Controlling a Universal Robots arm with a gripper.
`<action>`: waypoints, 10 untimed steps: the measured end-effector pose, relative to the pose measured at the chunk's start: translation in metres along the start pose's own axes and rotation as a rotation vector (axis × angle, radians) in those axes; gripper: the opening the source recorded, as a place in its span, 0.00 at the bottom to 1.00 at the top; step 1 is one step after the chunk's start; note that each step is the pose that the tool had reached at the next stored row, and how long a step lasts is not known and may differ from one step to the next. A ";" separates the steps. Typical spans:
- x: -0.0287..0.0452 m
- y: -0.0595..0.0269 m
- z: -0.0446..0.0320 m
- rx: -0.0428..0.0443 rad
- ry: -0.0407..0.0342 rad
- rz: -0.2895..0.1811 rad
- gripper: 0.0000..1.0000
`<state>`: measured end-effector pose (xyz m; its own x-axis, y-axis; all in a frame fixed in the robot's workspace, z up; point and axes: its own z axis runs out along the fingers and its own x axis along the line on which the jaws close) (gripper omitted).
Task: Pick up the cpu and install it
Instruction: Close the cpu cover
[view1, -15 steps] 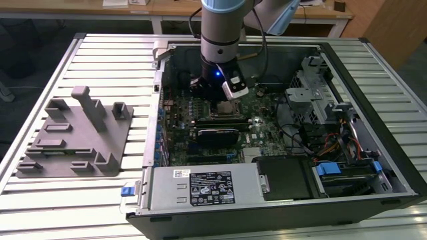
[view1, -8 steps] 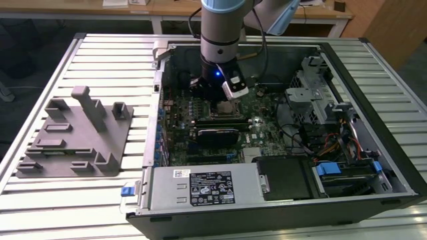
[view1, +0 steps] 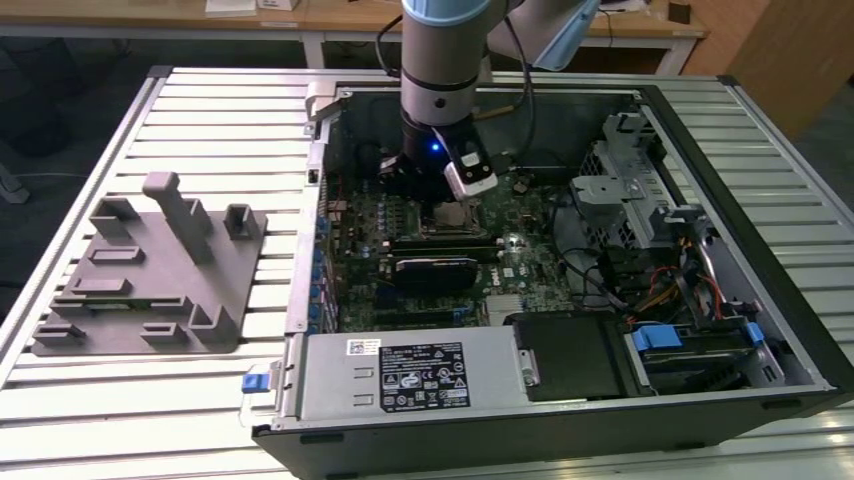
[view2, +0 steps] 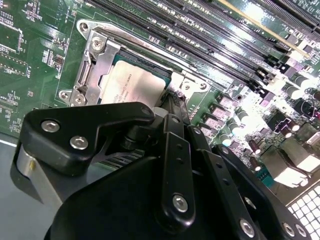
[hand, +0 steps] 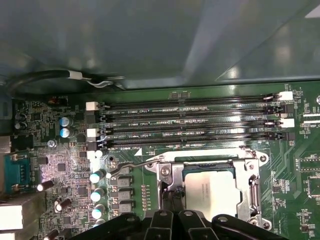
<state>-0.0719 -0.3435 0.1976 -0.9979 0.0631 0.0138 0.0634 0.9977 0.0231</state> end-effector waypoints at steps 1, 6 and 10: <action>0.0001 0.0000 0.0000 0.0000 0.0000 0.000 0.11; 0.0004 0.0000 0.0002 -0.0002 -0.0001 0.000 0.11; 0.0003 0.0001 -0.0005 -0.0008 -0.0004 0.000 0.11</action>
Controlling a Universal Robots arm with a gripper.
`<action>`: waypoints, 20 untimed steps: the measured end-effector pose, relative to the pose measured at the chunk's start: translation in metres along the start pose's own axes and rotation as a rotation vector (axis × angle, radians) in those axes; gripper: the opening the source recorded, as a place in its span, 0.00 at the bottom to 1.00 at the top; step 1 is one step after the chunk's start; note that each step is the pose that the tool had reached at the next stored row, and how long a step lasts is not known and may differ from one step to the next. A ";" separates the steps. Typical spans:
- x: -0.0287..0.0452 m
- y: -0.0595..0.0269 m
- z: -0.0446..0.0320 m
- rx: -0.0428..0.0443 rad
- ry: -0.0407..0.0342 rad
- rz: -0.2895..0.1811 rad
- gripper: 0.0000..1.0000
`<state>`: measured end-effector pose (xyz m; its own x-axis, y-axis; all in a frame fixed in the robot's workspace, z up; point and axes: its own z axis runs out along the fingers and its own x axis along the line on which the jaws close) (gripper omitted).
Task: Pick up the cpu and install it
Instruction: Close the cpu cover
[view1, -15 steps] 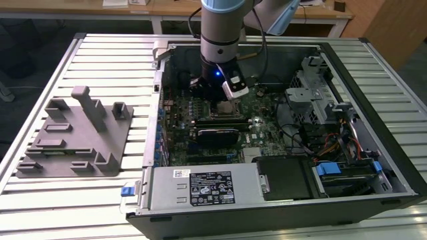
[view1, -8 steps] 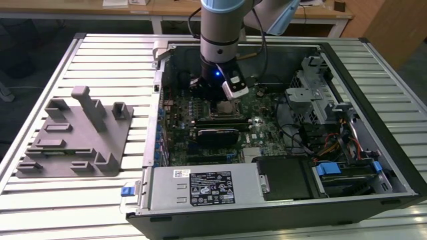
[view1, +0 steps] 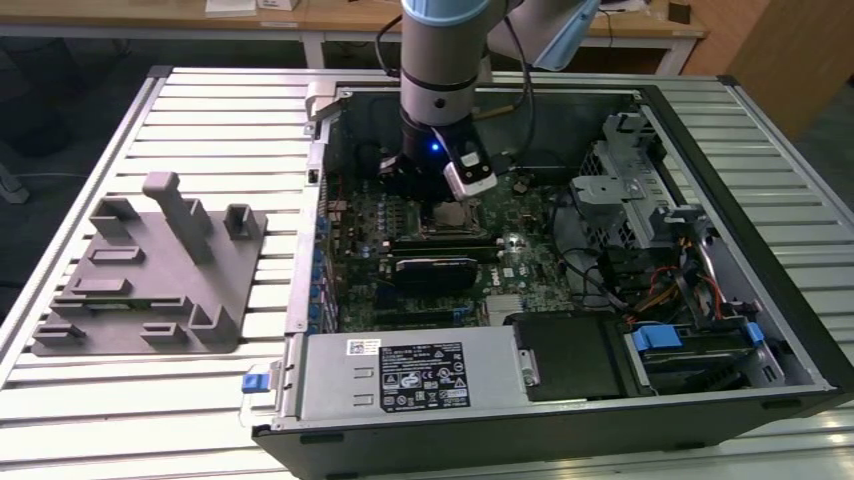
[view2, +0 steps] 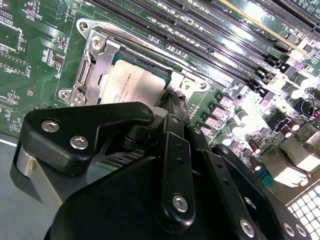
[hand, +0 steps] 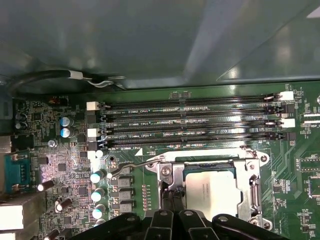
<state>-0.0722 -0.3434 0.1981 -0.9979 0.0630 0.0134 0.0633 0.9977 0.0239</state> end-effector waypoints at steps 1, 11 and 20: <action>0.0000 0.0000 -0.0005 0.0002 0.0001 0.000 0.11; 0.0002 0.0001 -0.0078 0.0006 -0.0004 0.000 0.11; 0.0004 0.0005 -0.0260 0.0006 -0.0004 0.000 0.11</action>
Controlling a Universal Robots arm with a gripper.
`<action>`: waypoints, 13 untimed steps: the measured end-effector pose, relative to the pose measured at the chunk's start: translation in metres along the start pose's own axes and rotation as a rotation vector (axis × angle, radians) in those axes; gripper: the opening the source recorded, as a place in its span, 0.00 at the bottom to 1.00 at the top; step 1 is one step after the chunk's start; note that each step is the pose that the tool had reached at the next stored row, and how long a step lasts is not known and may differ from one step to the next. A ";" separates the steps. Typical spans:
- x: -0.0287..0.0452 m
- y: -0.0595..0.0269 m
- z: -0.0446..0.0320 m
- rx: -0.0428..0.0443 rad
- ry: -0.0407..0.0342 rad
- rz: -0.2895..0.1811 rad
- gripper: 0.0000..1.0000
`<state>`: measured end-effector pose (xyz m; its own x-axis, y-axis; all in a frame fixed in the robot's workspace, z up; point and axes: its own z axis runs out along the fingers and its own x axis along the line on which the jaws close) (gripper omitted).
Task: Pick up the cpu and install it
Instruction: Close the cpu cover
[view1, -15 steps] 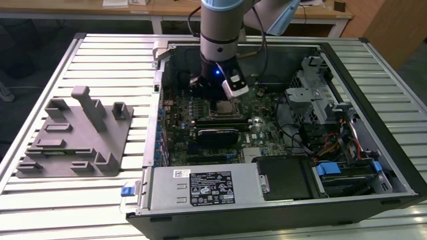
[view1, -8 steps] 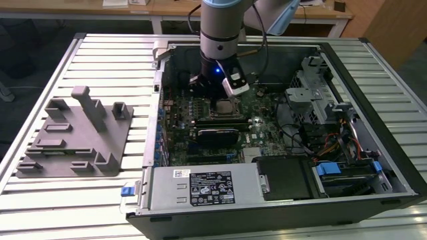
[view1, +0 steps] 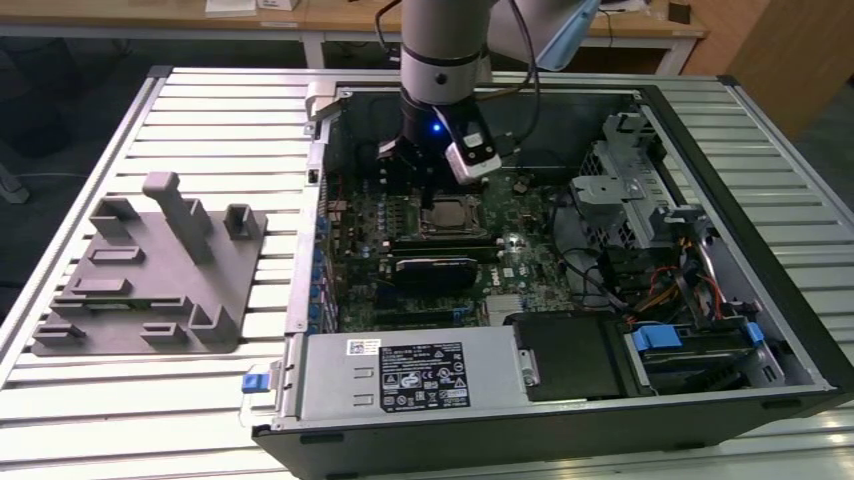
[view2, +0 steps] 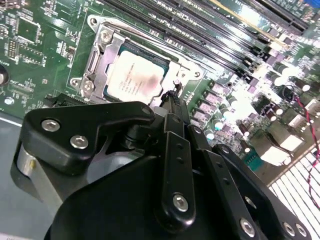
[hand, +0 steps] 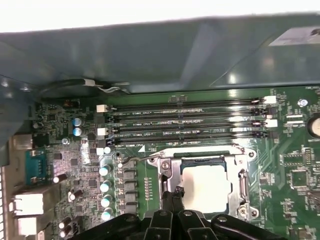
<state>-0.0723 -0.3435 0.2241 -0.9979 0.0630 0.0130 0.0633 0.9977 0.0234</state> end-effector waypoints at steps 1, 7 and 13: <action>0.0000 0.0000 -0.0011 0.0000 0.0001 0.000 0.11; -0.0044 0.0007 -0.0013 0.0015 -0.0001 0.000 0.11; -0.0183 0.0033 -0.0014 0.0047 -0.0002 0.000 0.11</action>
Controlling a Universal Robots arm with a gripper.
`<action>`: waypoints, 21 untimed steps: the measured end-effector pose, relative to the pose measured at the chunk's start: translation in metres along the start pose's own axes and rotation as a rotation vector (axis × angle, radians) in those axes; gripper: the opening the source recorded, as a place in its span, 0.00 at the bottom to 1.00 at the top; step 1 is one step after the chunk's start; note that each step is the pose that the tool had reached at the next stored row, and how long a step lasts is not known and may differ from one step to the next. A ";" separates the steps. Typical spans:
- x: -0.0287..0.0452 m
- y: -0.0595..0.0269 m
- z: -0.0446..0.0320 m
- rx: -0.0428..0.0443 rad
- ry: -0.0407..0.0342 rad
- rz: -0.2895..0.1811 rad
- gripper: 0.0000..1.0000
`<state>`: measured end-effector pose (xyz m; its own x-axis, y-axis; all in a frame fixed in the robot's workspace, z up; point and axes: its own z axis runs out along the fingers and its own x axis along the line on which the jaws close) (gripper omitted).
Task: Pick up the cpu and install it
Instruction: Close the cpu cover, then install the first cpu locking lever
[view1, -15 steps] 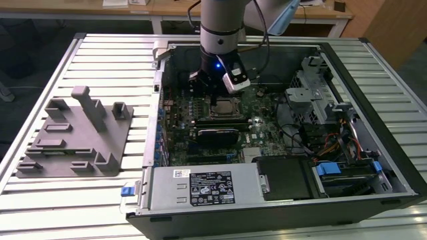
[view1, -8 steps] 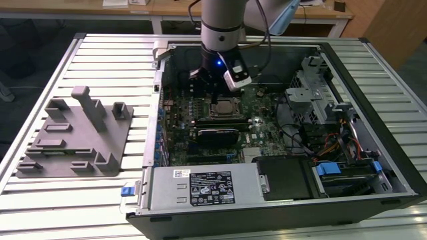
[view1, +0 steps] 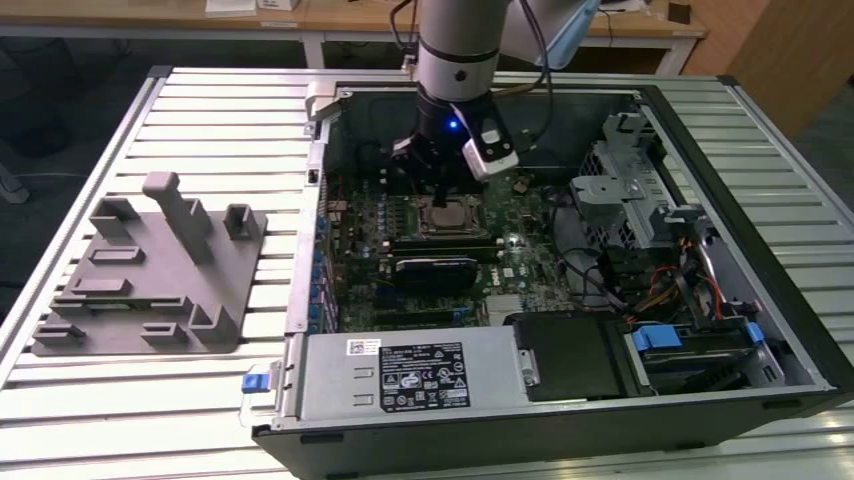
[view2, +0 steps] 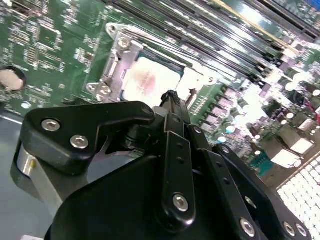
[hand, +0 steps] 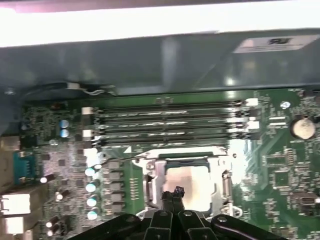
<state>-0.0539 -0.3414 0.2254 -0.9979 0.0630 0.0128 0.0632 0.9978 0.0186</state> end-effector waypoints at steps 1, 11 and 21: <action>-0.0027 0.0005 0.0000 0.0004 0.0000 0.000 0.11; -0.0119 0.0028 -0.0141 0.0016 0.0003 0.000 0.11; -0.0118 0.0029 -0.0182 0.0016 0.0004 0.000 0.11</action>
<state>-0.0417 -0.3396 0.2435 -0.9979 0.0631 0.0131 0.0633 0.9978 0.0170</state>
